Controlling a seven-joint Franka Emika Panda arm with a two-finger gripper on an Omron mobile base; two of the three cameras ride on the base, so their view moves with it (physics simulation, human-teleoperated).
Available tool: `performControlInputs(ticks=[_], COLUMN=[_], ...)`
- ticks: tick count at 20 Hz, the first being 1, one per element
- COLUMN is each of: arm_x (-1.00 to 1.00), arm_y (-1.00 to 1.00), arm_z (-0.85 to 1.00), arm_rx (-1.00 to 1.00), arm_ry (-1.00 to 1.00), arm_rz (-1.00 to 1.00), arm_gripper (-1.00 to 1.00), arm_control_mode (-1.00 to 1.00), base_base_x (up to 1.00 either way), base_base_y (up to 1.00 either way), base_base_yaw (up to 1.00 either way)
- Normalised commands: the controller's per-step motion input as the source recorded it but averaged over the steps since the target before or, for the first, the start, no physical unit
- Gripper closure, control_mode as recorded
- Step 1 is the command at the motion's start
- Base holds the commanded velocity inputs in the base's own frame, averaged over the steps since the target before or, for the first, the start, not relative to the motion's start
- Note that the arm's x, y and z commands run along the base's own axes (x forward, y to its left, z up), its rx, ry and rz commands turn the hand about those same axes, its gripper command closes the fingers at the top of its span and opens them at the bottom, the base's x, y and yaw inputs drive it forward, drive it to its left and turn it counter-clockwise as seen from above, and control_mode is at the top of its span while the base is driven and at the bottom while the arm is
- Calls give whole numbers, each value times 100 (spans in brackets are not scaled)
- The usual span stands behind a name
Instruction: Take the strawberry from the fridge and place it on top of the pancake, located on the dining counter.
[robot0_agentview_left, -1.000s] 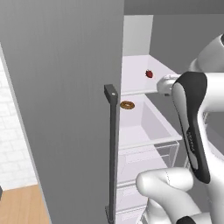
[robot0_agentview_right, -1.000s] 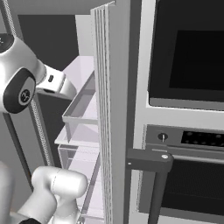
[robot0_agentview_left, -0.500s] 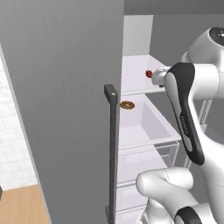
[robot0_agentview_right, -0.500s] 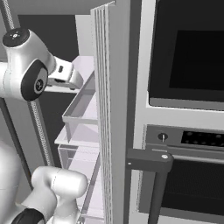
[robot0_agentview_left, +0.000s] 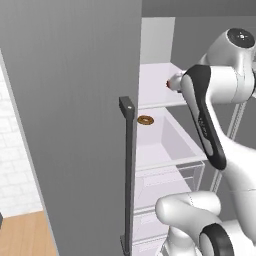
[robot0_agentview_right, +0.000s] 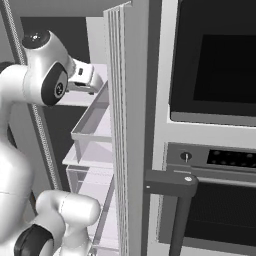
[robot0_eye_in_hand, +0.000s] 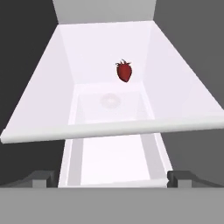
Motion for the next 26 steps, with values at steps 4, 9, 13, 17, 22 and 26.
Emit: performControlInputs(ticks=[4,9,13,17,22,26], arm_x=[55,37,32,44,48,46], arm_y=[0,-6,-5,-15,-17,0], arm_z=[0,-8,-25,-14,-5,-16], arm_rx=[-2,-1,-1,0,0,0], arm_ry=[0,0,0,0,0,1], arm_rz=[0,0,0,0,0,0], arm_gripper=[-100,-100,-100,-100,-100,-100], arm_control_mode=[-100,-100,-100,-100,-100,-100], base_base_x=[0,0,0,0,0,0], base_base_y=[0,0,0,0,0,0], base_base_yaw=[0,0,0,0,0,0])
